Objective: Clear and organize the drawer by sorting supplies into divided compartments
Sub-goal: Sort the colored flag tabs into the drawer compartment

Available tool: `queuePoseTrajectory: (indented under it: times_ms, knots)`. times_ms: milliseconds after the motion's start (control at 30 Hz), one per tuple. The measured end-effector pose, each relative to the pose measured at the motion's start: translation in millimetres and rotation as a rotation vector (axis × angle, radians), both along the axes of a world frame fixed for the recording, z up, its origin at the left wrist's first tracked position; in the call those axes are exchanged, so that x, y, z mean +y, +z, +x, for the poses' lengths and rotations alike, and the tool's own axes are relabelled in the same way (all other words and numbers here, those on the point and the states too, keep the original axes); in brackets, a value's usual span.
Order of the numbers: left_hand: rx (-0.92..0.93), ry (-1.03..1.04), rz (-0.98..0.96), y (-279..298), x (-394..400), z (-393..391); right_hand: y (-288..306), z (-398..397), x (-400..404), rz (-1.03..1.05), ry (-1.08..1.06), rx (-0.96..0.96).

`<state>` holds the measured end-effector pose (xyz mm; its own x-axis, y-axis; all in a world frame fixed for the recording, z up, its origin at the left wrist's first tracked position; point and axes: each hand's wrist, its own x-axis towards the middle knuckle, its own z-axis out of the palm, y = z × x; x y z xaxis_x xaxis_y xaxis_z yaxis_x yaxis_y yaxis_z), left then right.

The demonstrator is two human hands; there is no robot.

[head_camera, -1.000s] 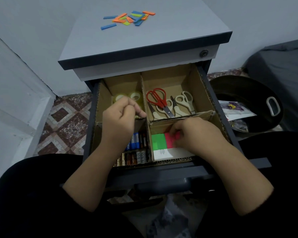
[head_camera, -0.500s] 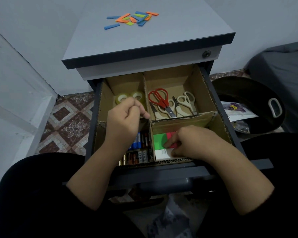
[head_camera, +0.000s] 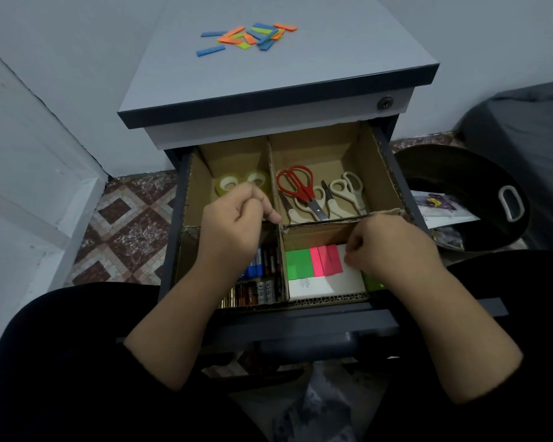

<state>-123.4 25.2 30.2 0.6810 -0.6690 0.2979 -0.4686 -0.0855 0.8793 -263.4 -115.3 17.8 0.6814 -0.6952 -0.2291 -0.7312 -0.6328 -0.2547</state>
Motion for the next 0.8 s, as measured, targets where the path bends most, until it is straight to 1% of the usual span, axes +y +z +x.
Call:
queuePoseTrajectory:
  times_ms: [267,633,800]
  knots:
    - [0.002,-0.010,0.007,-0.4,-0.8,-0.3,-3.3,5.4,3.7,0.042,0.032,0.028]
    - [-0.012,-0.019,0.007,-0.2,-0.3,-0.7,-1.6,6.4,4.3,0.044,0.061,0.027]
    - [-0.010,-0.026,0.004,-0.8,0.1,0.1,-0.2,5.1,4.7,0.080,0.089,-0.042]
